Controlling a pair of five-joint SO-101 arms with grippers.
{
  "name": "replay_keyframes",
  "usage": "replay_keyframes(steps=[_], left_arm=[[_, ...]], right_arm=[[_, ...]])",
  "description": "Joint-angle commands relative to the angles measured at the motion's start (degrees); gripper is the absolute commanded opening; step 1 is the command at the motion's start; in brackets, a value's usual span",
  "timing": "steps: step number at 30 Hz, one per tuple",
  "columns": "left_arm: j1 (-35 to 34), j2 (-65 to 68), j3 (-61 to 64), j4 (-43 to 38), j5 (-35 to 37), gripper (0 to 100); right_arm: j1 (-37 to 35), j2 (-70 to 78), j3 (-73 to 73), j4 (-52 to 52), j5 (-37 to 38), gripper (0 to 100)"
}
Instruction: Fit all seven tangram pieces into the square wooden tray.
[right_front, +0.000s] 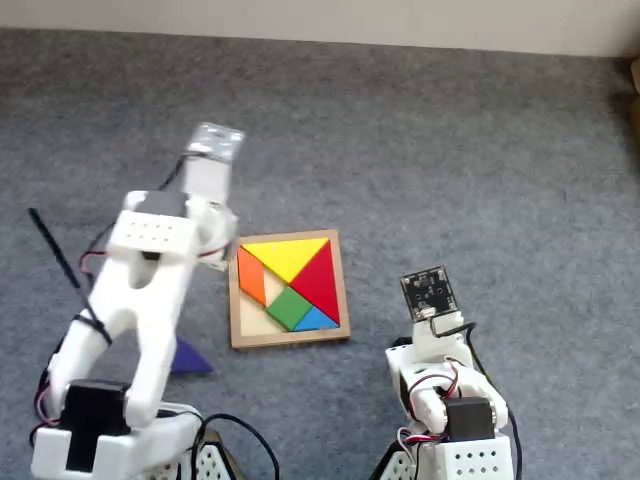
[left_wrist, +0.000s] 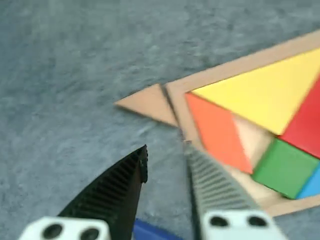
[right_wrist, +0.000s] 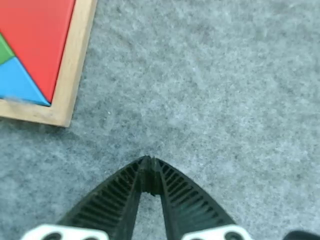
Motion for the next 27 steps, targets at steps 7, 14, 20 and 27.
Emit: replay_keyframes(steps=[7, 14, 20, 27], left_arm=[[-3.21, 7.87, -8.04, 0.79, 6.24, 25], [-3.21, 21.85, -18.95, 1.05, 20.84, 29], [-3.21, 26.86, -24.92, 5.98, 25.85, 29], [-3.12, 33.27, -25.98, 6.59, 27.78, 29]], right_arm=[[0.66, -0.22, 7.34, 0.31, 0.00, 0.8], [0.66, -0.22, 7.34, 0.31, 0.00, 0.8], [0.66, -0.22, 7.34, 0.31, 0.00, 0.8], [0.66, -0.22, 7.34, 0.31, 0.00, 0.8]])
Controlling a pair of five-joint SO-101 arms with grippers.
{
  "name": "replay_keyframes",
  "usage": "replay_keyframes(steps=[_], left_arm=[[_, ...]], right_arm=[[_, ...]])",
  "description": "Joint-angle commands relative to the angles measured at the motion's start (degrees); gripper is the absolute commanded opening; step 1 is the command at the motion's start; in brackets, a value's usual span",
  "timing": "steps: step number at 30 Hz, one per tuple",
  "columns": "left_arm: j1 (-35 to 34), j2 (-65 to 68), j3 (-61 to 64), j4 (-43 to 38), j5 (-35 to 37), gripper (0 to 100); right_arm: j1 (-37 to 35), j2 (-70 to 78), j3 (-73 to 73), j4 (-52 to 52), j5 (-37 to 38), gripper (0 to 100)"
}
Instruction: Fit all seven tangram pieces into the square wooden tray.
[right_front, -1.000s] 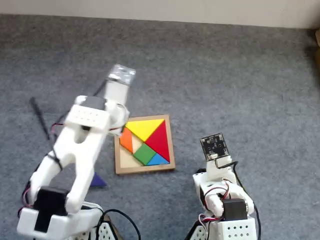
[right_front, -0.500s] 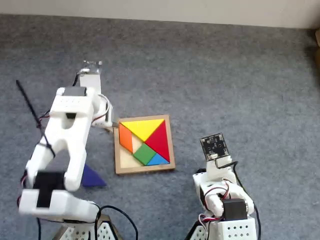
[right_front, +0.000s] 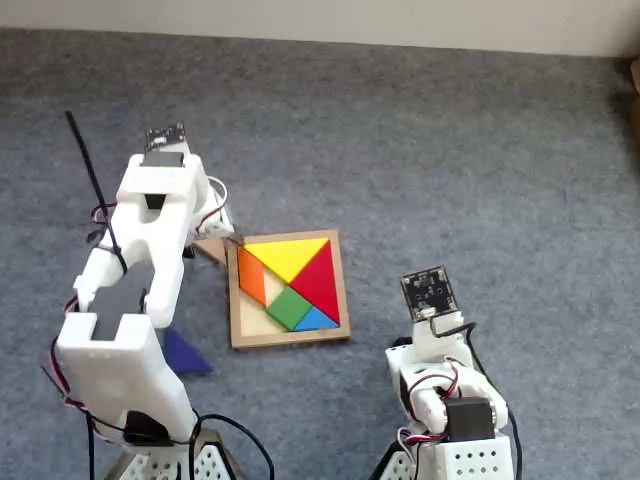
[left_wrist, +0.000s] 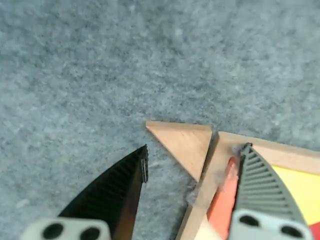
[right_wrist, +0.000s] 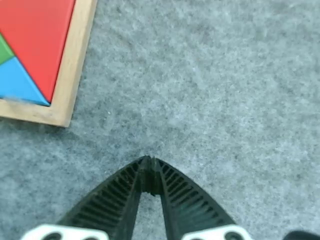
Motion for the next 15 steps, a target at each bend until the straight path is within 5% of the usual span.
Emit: replay_keyframes(steps=[1, 15], left_arm=[[-0.66, 2.33, -2.77, 0.79, 0.79, 29], [-4.88, 0.48, -5.93, 0.88, 5.54, 29]], right_arm=[[0.66, -0.22, 7.34, 0.31, 0.00, 0.8], [0.66, -0.22, 7.34, 0.31, 0.00, 0.8]])
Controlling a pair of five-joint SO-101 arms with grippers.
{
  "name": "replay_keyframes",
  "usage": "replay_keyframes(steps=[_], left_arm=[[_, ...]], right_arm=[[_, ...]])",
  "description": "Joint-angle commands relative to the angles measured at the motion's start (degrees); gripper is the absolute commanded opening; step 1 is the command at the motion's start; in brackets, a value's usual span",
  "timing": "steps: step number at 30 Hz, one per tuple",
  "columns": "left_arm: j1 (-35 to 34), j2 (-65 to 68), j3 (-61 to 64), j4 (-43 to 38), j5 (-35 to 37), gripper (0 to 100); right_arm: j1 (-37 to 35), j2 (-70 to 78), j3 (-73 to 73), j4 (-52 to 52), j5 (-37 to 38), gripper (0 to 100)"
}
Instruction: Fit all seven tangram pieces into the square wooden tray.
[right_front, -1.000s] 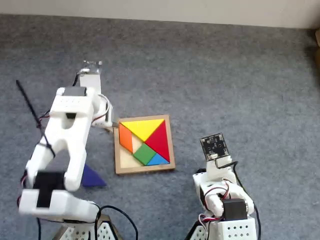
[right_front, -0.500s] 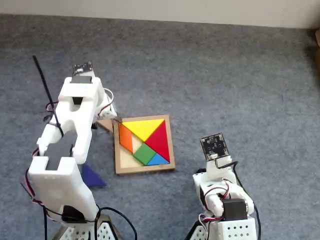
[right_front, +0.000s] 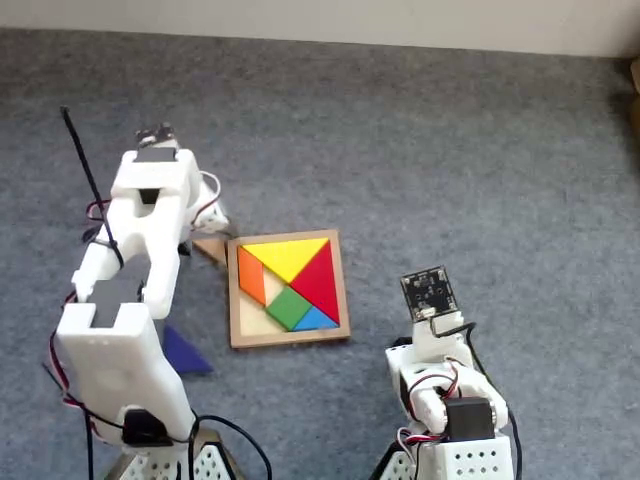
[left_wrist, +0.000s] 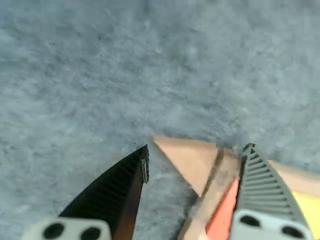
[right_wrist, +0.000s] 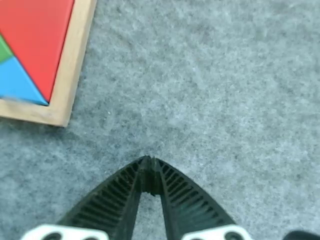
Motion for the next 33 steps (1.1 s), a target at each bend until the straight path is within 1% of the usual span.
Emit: replay_keyframes(steps=[1, 10, 15, 18, 20, 26, 28, 33], left_arm=[[-0.84, -2.59, -1.89, 0.44, 1.85, 29], [0.66, 1.19, -0.13, 0.44, 1.93, 29], [3.82, 2.59, -0.66, 3.78, 1.76, 29], [5.41, 3.12, -0.31, 4.04, 1.85, 29], [5.32, 3.12, -0.31, 4.04, 1.58, 25], [5.23, 4.18, -0.75, 4.04, 1.58, 11], [5.23, 4.18, -0.84, 4.04, 1.49, 9], [5.14, 3.74, -1.01, 4.04, 1.32, 8]], right_arm=[[0.66, -0.22, 7.34, 0.31, 0.00, 0.8], [0.66, -0.22, 7.34, 0.31, 0.00, 0.8], [0.66, -0.22, 7.34, 0.31, 0.00, 0.8], [0.66, -0.22, 7.34, 0.31, 0.00, 0.8], [0.66, -0.22, 7.34, 0.31, 0.00, 0.8], [0.66, -0.22, 7.34, 0.31, 0.00, 0.8], [0.66, -0.22, 7.34, 0.31, 0.00, 0.8], [0.66, -0.22, 7.34, 0.31, 0.00, 0.8]])
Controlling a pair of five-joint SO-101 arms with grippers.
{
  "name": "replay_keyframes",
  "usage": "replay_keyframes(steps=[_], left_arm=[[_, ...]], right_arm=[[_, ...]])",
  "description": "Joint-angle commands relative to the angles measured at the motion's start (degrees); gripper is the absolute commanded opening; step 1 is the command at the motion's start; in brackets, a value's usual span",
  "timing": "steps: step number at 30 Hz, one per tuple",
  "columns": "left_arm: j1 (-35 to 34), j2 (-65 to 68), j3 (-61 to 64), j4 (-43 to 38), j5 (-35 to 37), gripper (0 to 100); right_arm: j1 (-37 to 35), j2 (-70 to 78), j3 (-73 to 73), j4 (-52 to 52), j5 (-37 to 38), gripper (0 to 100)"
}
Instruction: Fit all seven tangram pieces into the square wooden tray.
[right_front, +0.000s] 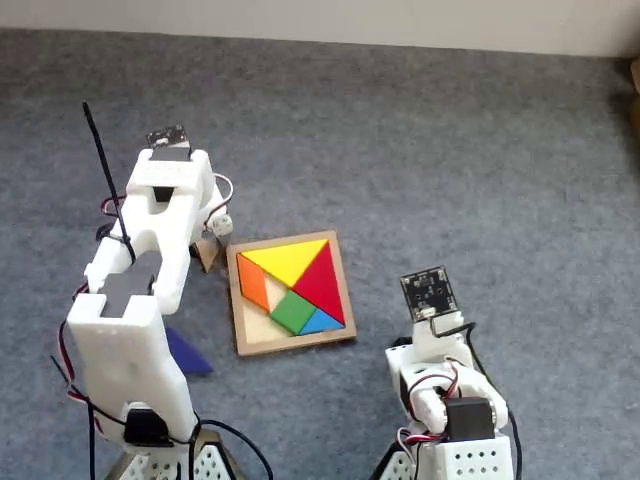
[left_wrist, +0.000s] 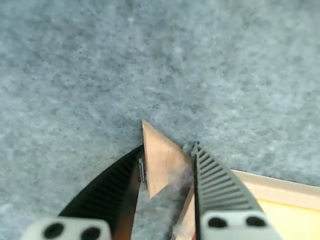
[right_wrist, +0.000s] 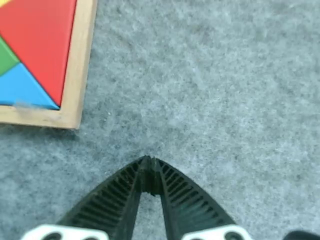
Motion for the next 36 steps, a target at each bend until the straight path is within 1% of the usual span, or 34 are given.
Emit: replay_keyframes(steps=[1, 4, 8, 11, 14, 17, 22, 27, 30, 36], left_arm=[[0.84, 0.13, -0.66, 2.29, -0.88, 8], [0.84, 0.13, -5.32, 6.24, -5.98, 8], [0.84, 0.13, -14.20, 15.12, -9.23, 8], [1.19, 0.13, -20.26, 20.57, -13.10, 8], [1.27, 0.13, -24.75, 24.35, -16.79, 8], [1.27, 0.13, -27.03, 26.20, -19.34, 8], [4.18, -0.13, -25.10, 26.55, -22.07, 8], [11.38, -5.67, -18.51, 26.11, -22.15, 0], [14.99, -8.92, -13.41, 25.93, -21.89, 1], [18.86, -9.89, -3.56, 16.70, -21.80, 1]], right_arm=[[0.66, -0.22, 7.34, 0.31, 0.00, 0.8], [0.66, -0.22, 7.34, 0.31, 0.00, 0.8], [0.66, -0.22, 7.34, 0.31, 0.00, 0.8], [0.66, -0.22, 7.34, 0.31, 0.00, 0.8], [0.66, -0.22, 7.34, 0.31, 0.00, 0.8], [0.66, -0.22, 7.34, 0.31, 0.00, 0.8], [0.66, -0.22, 7.34, 0.31, 0.00, 0.8], [0.66, -0.22, 7.34, 0.31, 0.00, 0.8], [0.66, -0.22, 7.34, 0.31, 0.00, 0.8], [0.66, -0.22, 7.34, 0.31, 0.00, 0.8]])
